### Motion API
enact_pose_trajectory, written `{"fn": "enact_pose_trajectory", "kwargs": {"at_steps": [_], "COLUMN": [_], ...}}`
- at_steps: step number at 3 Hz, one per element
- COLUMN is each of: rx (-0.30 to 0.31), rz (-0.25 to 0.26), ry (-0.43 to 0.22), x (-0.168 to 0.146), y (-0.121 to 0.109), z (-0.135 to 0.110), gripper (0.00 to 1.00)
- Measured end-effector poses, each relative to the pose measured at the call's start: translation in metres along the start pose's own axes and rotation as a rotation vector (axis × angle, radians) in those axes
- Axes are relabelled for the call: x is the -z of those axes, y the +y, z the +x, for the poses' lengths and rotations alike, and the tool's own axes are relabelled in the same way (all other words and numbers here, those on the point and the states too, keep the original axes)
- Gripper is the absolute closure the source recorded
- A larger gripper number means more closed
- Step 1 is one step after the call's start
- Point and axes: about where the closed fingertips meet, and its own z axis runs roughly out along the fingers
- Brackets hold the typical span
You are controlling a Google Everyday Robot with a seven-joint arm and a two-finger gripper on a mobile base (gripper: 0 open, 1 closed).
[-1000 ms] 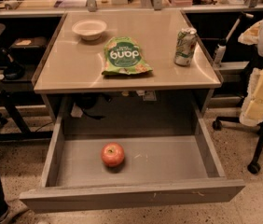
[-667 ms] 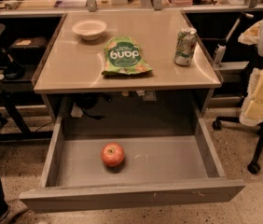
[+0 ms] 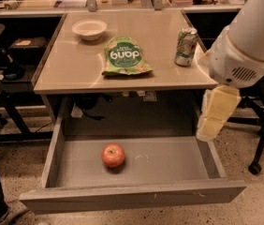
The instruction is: Pick apple from top drawer and place on counter
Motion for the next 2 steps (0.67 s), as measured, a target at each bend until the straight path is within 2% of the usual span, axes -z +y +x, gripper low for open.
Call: {"fn": "enact_pose_trajectory", "kwargs": {"at_steps": [1, 2], "rx": [0.017, 0.018], "rz": [-0.084, -0.086], "ry": [-0.034, -0.034], "x": [-0.0353, -0.0360], "y": [0.0177, 0.0187], "z": [-0.0286, -0.0291], "gripper": [0.00, 0.00]}}
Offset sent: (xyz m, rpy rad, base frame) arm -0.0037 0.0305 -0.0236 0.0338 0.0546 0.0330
